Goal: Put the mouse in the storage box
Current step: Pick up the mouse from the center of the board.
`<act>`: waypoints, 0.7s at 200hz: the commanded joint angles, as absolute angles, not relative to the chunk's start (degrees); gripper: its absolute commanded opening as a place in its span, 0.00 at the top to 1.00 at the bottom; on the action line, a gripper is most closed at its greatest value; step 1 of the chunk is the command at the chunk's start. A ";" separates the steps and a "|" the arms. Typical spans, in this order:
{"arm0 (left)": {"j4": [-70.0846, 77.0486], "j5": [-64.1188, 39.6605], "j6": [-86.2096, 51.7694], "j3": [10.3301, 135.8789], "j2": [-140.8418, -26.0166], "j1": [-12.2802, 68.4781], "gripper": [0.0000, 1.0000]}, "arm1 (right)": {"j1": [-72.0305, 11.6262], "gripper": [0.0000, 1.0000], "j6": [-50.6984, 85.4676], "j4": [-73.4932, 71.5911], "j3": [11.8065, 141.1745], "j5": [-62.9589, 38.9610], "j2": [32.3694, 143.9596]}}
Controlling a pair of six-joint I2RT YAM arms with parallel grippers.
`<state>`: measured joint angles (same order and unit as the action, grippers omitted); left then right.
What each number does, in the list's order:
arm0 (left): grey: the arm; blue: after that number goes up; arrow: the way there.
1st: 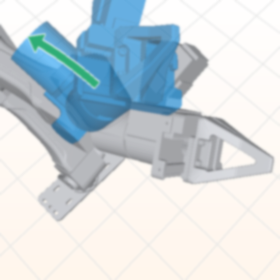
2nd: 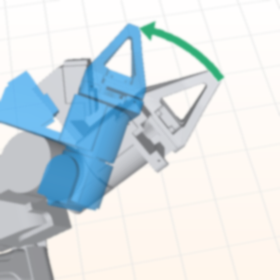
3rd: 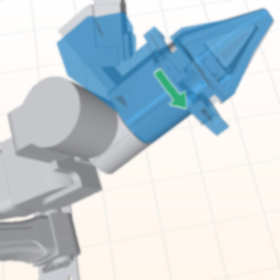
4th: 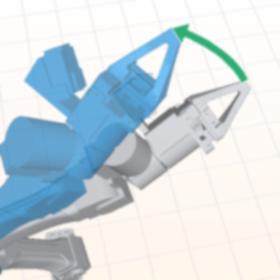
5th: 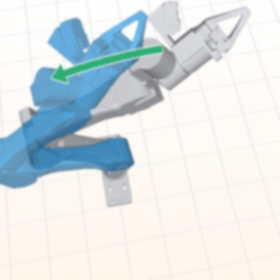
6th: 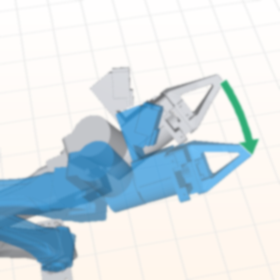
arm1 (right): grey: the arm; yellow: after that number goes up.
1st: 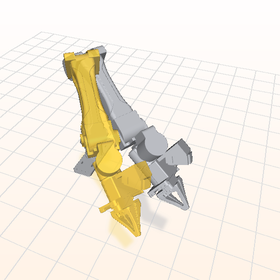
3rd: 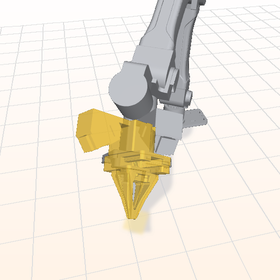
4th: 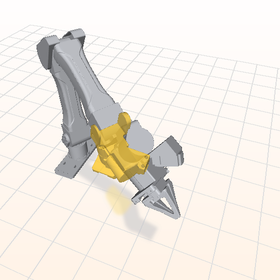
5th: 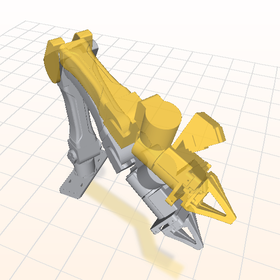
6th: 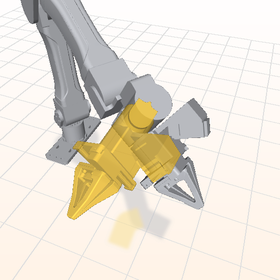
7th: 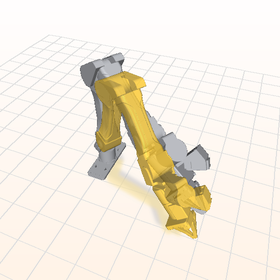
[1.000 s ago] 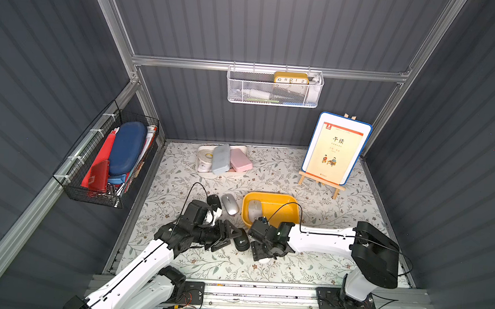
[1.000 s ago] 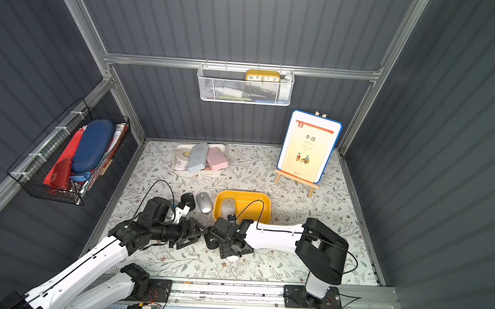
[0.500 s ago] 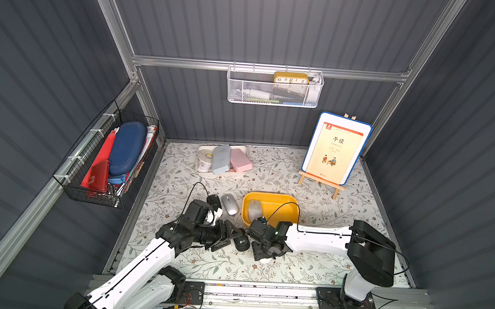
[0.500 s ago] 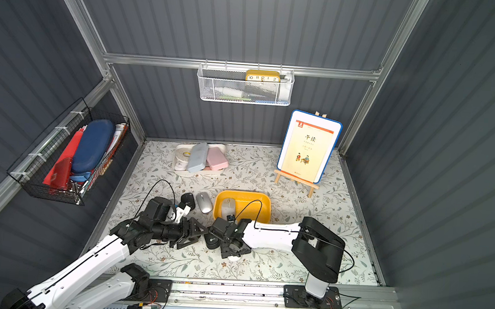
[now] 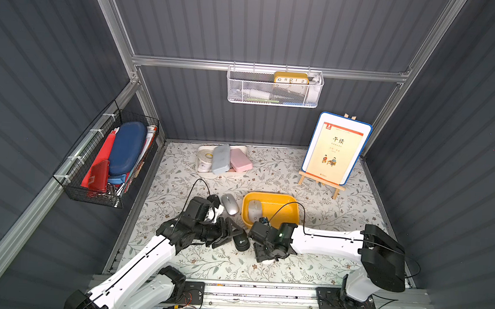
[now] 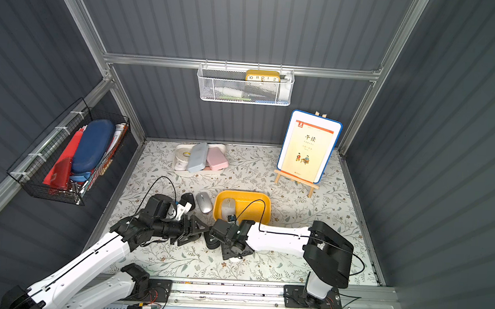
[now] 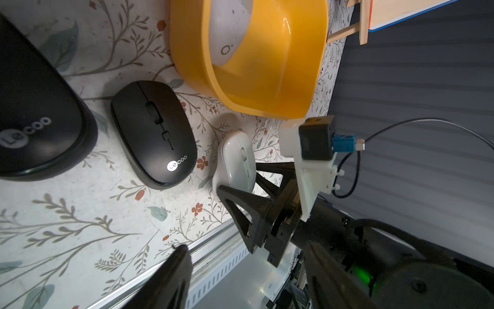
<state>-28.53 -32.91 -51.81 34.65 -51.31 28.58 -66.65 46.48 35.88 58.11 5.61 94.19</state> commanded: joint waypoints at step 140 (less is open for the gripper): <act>-28.75 -29.91 -41.03 53.57 -69.45 28.46 0.29 | -53.08 0.34 34.70 45.23 71.41 11.30 87.28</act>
<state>-30.52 -29.98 -46.52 48.58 -64.12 28.58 -58.72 40.42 45.54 70.96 13.02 86.17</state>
